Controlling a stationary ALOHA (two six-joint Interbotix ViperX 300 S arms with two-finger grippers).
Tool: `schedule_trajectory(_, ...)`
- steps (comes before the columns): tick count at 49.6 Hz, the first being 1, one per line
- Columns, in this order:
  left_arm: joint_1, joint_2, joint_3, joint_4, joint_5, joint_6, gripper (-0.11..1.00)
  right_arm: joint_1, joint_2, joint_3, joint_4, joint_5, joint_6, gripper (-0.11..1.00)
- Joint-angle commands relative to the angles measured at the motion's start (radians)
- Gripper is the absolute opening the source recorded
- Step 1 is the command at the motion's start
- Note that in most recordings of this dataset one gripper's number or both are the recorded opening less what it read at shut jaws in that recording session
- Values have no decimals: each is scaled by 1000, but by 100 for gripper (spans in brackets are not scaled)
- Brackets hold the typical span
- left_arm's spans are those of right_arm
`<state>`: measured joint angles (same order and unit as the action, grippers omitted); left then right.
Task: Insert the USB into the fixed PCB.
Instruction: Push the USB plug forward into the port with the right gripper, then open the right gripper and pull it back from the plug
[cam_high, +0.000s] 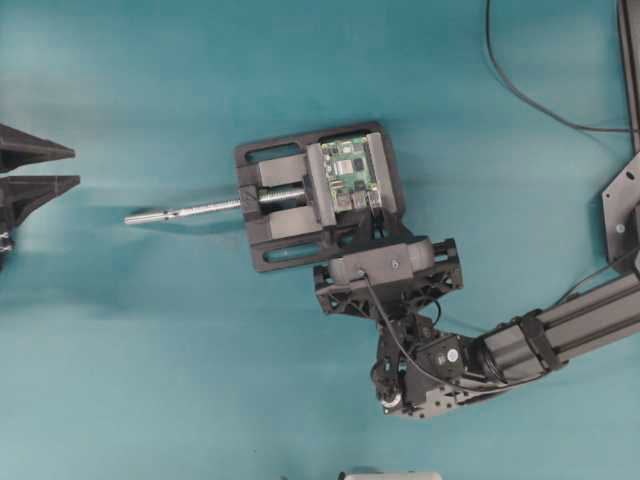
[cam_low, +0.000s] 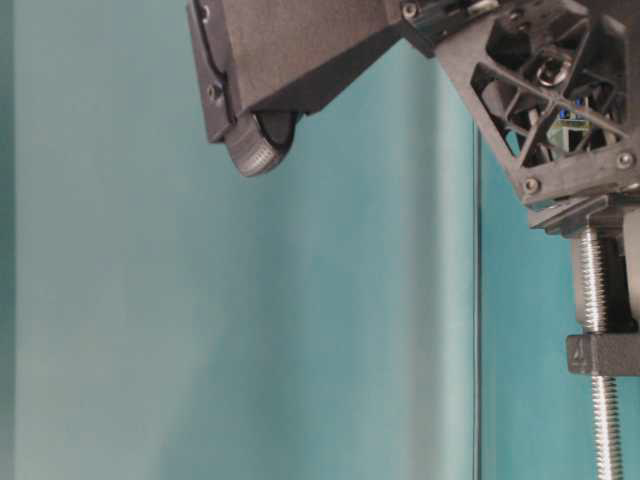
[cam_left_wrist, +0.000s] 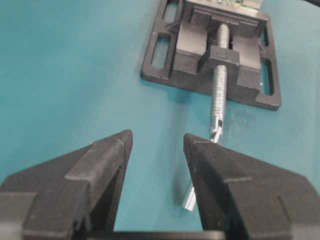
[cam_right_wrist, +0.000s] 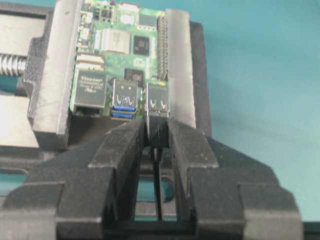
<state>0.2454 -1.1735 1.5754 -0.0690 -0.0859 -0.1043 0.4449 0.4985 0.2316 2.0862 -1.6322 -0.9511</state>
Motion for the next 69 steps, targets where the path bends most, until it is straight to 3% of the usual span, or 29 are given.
schedule_trajectory(1,3,12,-11,5,-9,-11,62,-51,-18,-20,-15,2,0,19)
schedule_trajectory(69,3,12,-9,3,-9,-11,62,35,-18,-46,-11,-9,32,21)
